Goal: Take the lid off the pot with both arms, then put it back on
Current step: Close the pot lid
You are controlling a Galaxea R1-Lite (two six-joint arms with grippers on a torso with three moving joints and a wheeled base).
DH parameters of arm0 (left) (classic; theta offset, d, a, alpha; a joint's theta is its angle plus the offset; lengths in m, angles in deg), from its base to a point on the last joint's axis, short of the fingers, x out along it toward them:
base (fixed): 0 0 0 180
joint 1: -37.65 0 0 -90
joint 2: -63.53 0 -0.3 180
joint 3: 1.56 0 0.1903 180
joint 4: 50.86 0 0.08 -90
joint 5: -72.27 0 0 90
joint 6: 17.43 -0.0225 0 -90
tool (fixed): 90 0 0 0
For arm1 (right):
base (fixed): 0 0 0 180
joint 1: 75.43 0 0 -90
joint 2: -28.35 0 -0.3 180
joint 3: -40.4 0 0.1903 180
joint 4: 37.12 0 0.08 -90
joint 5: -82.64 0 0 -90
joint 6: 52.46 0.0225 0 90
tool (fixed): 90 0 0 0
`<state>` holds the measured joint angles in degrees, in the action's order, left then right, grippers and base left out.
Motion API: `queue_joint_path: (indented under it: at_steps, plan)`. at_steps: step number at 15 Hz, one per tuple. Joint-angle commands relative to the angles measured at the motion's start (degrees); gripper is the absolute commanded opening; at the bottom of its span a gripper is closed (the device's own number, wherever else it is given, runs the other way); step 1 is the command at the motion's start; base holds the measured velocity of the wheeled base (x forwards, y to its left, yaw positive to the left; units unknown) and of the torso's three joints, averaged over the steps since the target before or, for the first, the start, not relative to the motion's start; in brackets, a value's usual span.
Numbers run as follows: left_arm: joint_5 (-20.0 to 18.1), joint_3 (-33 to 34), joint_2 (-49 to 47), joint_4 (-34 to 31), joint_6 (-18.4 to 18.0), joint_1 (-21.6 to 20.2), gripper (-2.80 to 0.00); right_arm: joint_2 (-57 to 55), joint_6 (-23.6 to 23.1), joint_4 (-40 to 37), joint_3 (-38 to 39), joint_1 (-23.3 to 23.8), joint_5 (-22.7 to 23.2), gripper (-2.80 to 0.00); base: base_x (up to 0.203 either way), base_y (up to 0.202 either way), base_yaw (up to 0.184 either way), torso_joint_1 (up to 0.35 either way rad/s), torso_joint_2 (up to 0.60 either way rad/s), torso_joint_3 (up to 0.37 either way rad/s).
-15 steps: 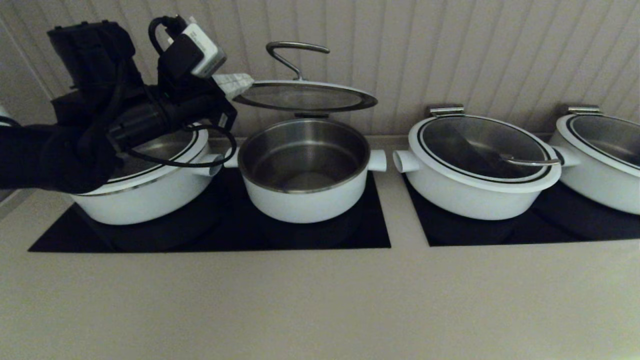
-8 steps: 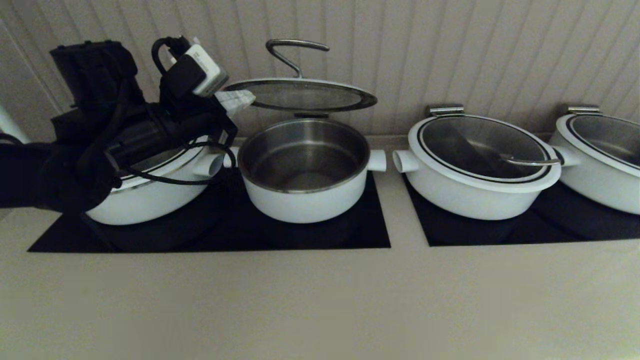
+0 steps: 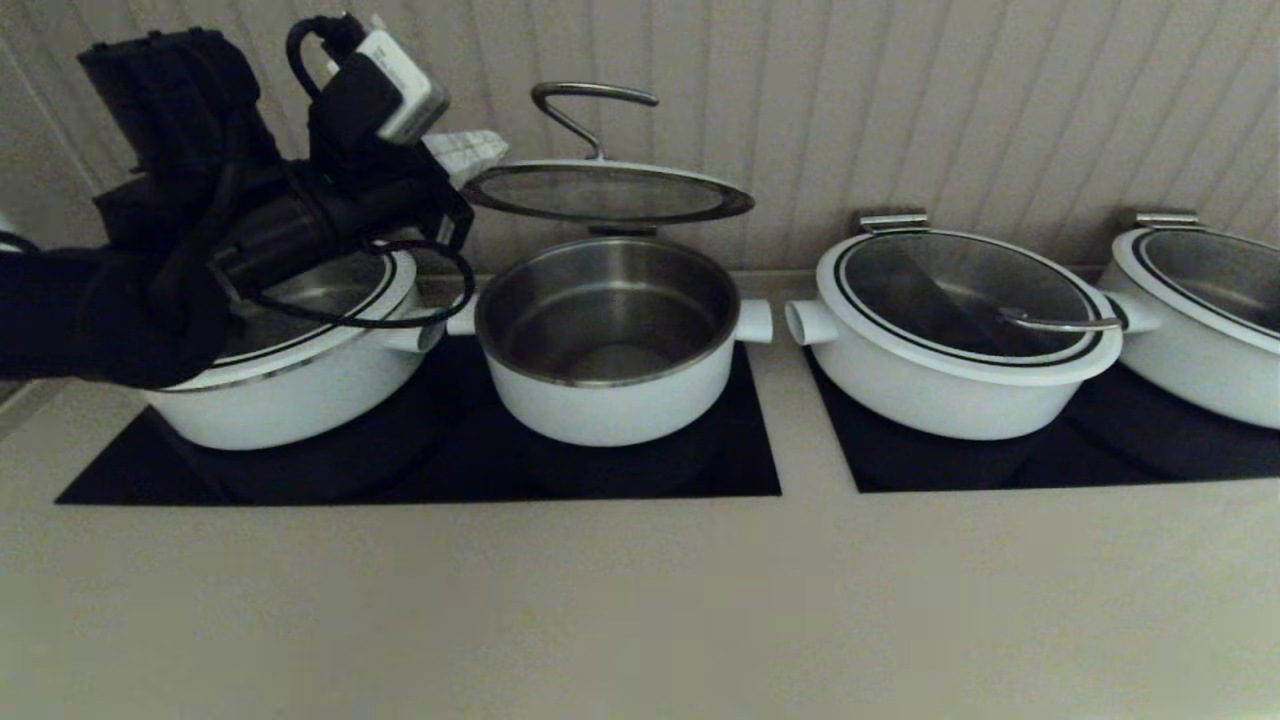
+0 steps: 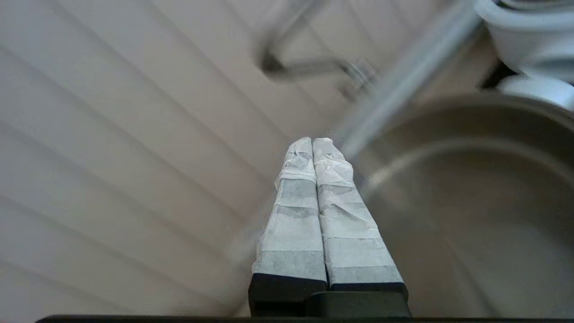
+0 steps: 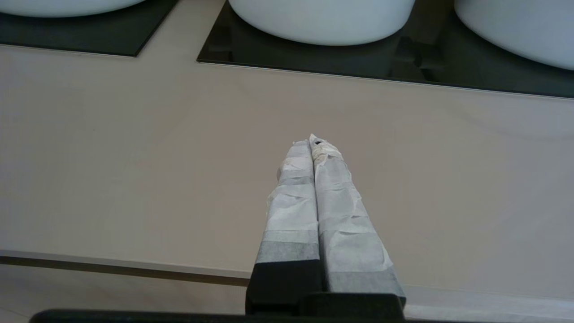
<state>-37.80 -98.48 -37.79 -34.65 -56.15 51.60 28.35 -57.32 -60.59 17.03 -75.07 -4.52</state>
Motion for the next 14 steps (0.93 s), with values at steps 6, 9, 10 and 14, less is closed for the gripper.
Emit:
queue_joint_path:
  at_steps: [6, 9, 10, 14]
  plan:
    - [0.29, -4.04, -5.11, 1.07, -0.13, -0.15, -2.8, 0.0, -0.07, 0.01, 0.0, 0.0, 0.06, -2.8, 0.0, 0.0, 0.0, 0.0, 0.0, 0.0]
    - [0.29, -5.25, -6.91, 2.35, -0.06, -0.15, -2.8, -0.05, -0.07, 0.01, 0.0, 0.0, 0.06, -2.8, 0.0, 0.0, 0.0, 0.0, 0.0, 0.0]
    - [0.29, -6.17, -7.38, 2.35, -0.04, -0.15, -2.8, 0.0, -0.07, 0.01, 0.0, 0.0, 0.06, -2.8, 0.0, 0.0, 0.0, 0.0, 0.0, 0.0]
    - [0.37, -7.03, -7.66, 2.27, -0.04, -0.15, -2.8, 0.0, -0.07, 0.01, 0.0, 0.0, 0.06, -2.8, 0.0, 0.0, 0.0, 0.0, 0.0, 0.0]
